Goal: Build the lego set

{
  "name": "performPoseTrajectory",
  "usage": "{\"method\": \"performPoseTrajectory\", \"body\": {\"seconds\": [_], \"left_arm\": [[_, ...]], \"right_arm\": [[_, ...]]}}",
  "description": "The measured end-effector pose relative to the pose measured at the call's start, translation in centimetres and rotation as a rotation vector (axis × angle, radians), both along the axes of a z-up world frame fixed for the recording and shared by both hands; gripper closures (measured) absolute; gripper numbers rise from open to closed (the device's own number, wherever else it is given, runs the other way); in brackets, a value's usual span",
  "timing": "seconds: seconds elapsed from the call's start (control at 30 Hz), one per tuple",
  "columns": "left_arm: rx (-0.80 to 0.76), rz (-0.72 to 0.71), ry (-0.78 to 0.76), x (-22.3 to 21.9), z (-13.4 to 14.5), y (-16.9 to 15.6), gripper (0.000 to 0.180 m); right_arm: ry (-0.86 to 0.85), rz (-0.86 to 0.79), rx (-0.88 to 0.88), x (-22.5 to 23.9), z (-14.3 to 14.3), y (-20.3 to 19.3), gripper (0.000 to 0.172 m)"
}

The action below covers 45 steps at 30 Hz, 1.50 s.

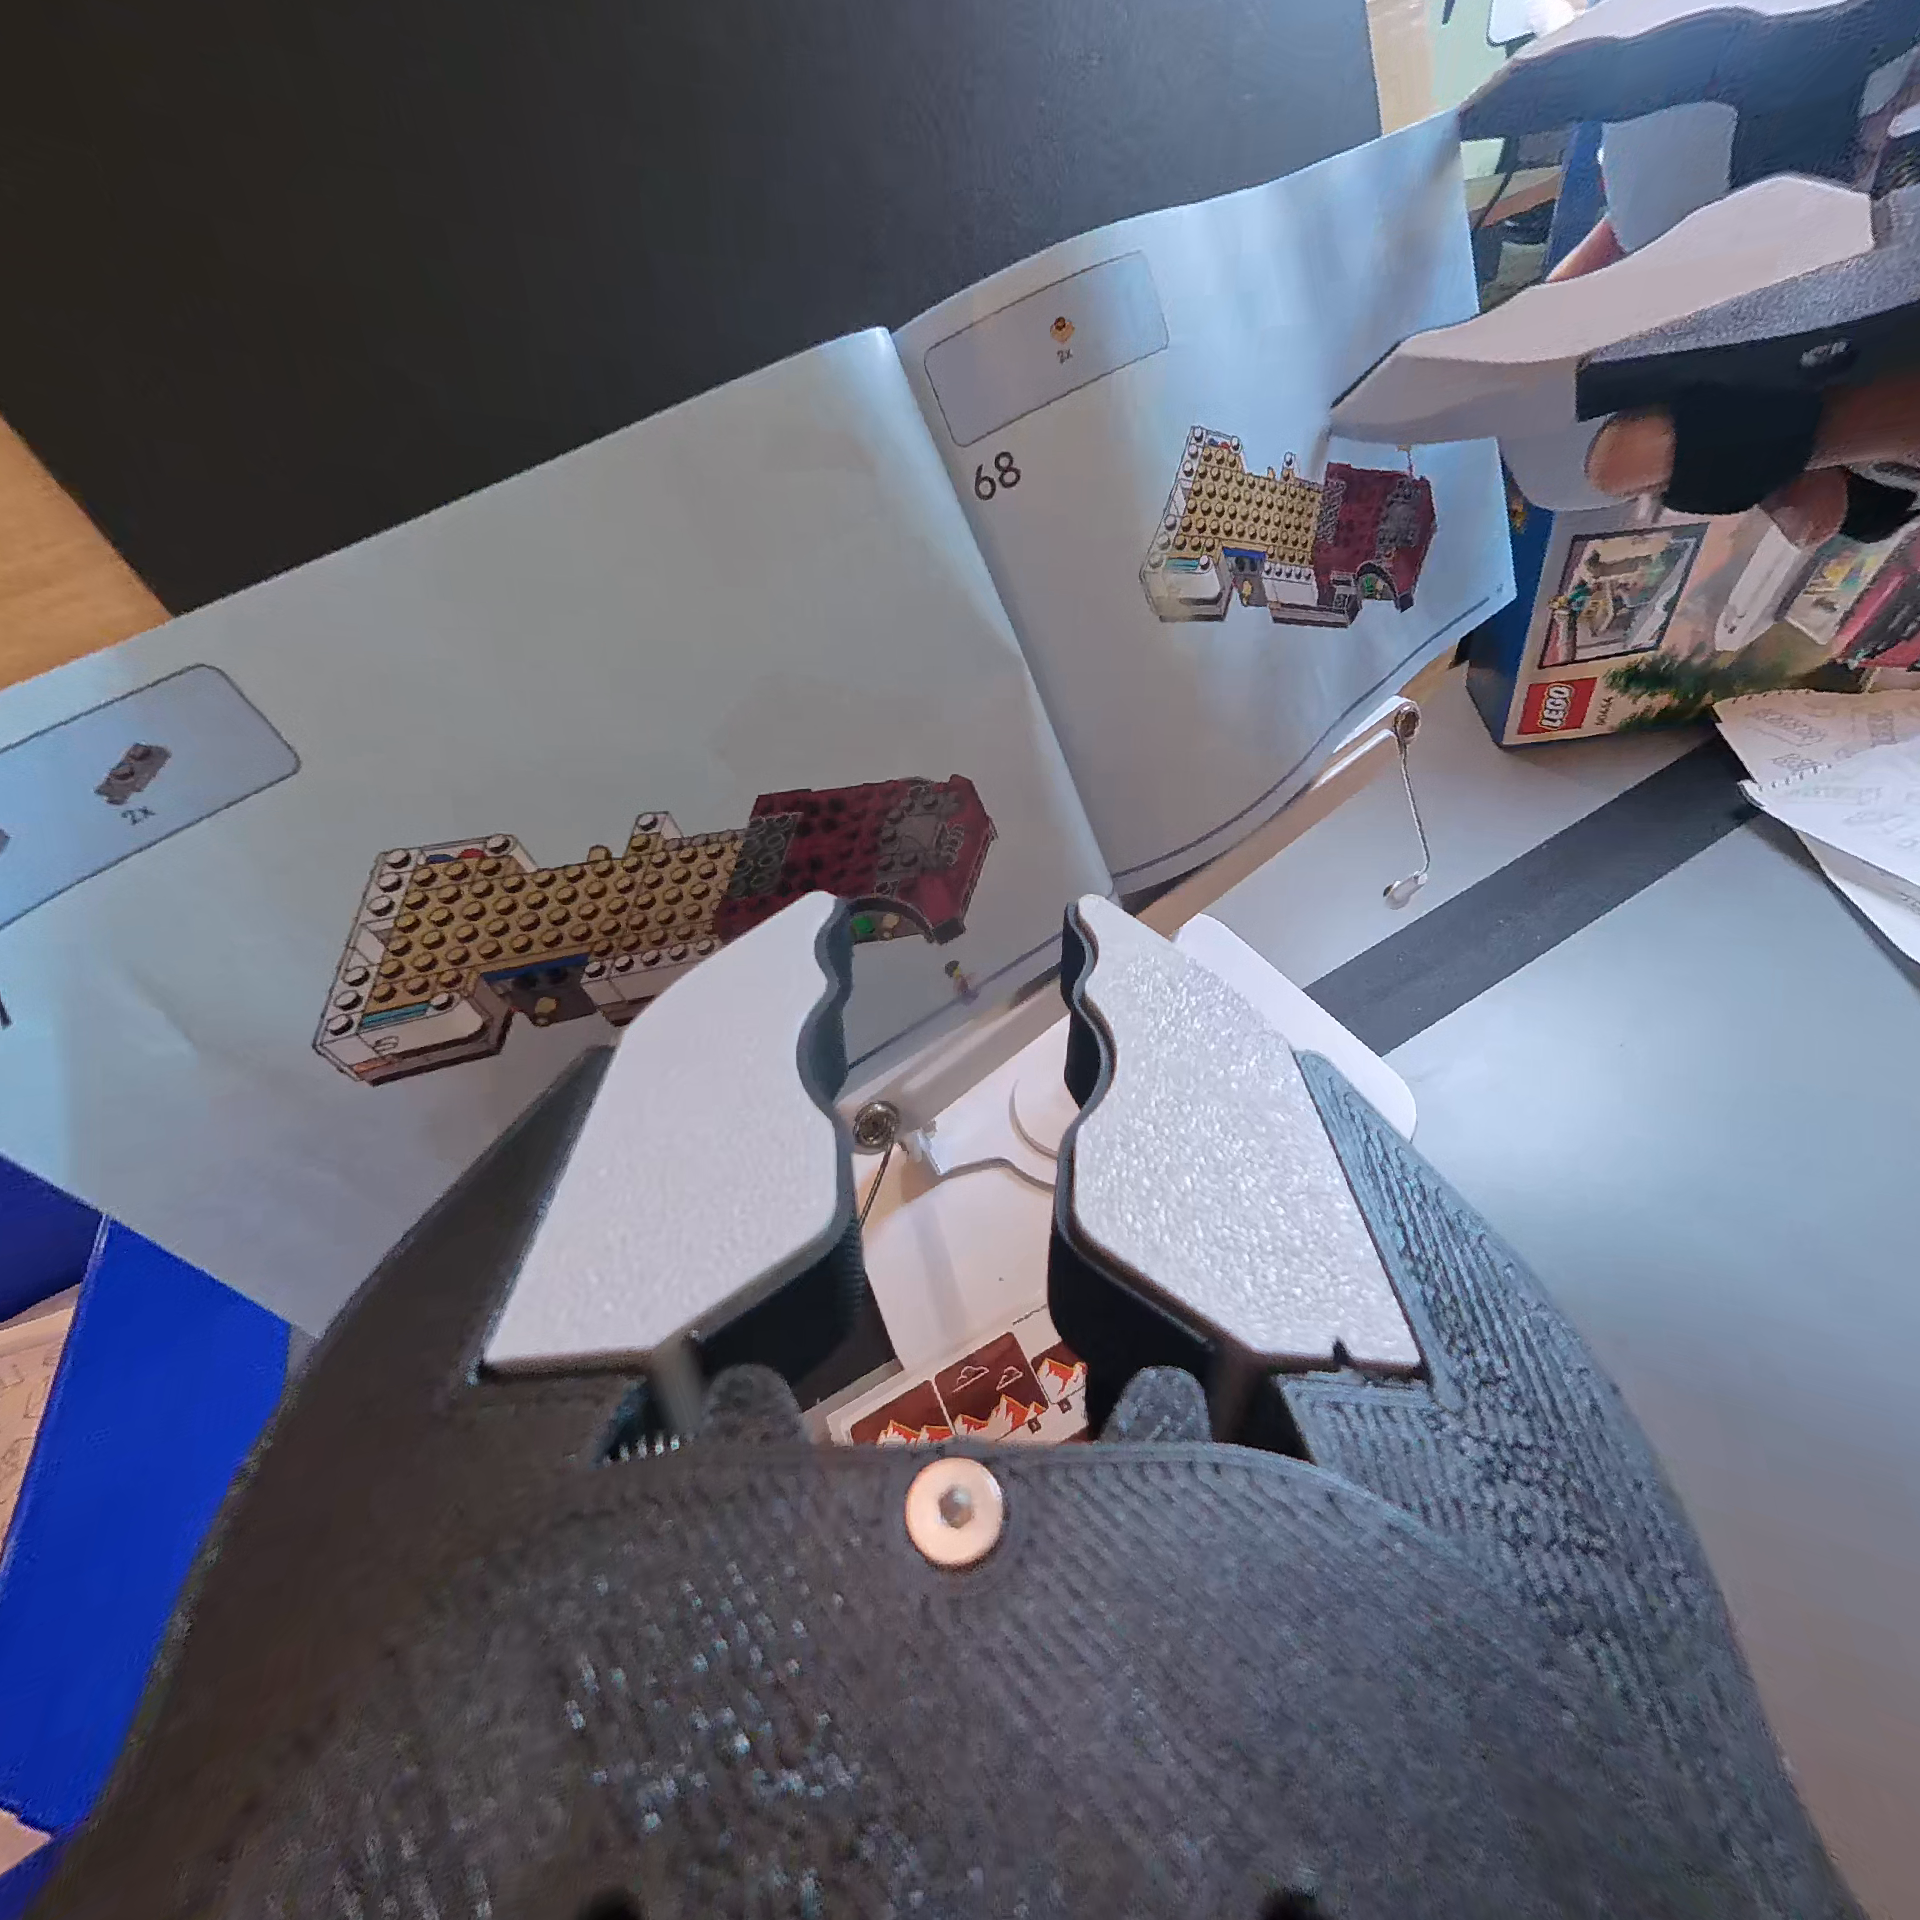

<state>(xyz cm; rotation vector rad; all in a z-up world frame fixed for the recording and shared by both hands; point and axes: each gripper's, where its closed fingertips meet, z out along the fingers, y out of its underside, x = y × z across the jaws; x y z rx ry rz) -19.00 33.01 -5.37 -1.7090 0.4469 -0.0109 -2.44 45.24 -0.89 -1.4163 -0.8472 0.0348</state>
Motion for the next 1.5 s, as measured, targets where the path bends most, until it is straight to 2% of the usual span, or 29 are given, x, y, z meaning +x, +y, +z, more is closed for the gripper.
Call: {"method": "performPoseTrajectory", "body": {"seconds": [0.13, 0.27, 0.47, 0.67, 0.77, 0.83, 0.97, 1.17, 1.27, 1.33, 1.43, 1.5], "left_arm": [[0.007, 0.014, -0.026, -0.5, 0.0, -0.2, 0.141], [0.004, 0.021, -0.045, -1.0, -0.3, -0.4, 0.141], [0.006, 0.015, -0.07, -1.1, -0.6, -0.9, 0.141], [0.007, 0.004, -0.07, -0.9, -0.8, -1.3, 0.141], [0.009, -0.007, -0.081, -0.7, -0.6, -1.4, 0.141], [0.006, -0.033, -0.097, -0.2, -0.4, -1.7, 0.14], [-0.002, -0.153, -0.151, 2.5, 0.6, -2.9, 0.139], [-0.092, -0.42, -0.377, 9.1, 2.3, -4.9, 0.133], [-0.146, -0.48, -0.444, 11.1, 2.3, -4.8, 0.125], [-0.146, -0.475, -0.433, 11.3, 1.9, -4.4, 0.132], [-0.147, -0.455, -0.434, 10.7, 1.4, -4.0, 0.171], [-0.142, -0.44, -0.419, 9.9, 1.2, -4.0, 0.18]], "right_arm": [[0.004, -0.039, 0.061, 0.4, 0.7, -0.2, 0.097], [-0.008, -0.022, 0.118, -0.1, 1.1, -0.8, 0.088], [0.001, 0.014, 0.022, -1.0, -0.2, -0.2, 0.083], [-0.022, 0.047, -0.044, -1.3, -2.3, -0.5, 0.116], [-0.016, 0.067, -0.027, -1.4, -2.3, -1.3, 0.134], [0.012, 0.096, -0.007, -1.4, -2.0, -2.4, 0.145], [0.046, 0.202, -0.029, -1.3, -2.7, -5.9, 0.147], [0.019, 0.441, -0.009, -2.9, -4.6, -12.9, 0.157], [-0.03, 0.548, -0.015, -4.8, -5.7, -15.9, 0.159], [-0.076, 0.607, -0.022, -5.9, -6.5, -17.3, 0.16], [-0.112, 0.642, -0.034, -6.5, -7.1, -18.2, 0.163], [-0.09, 0.674, -0.047, -6.5, -6.9, -18.7, 0.163]]}}
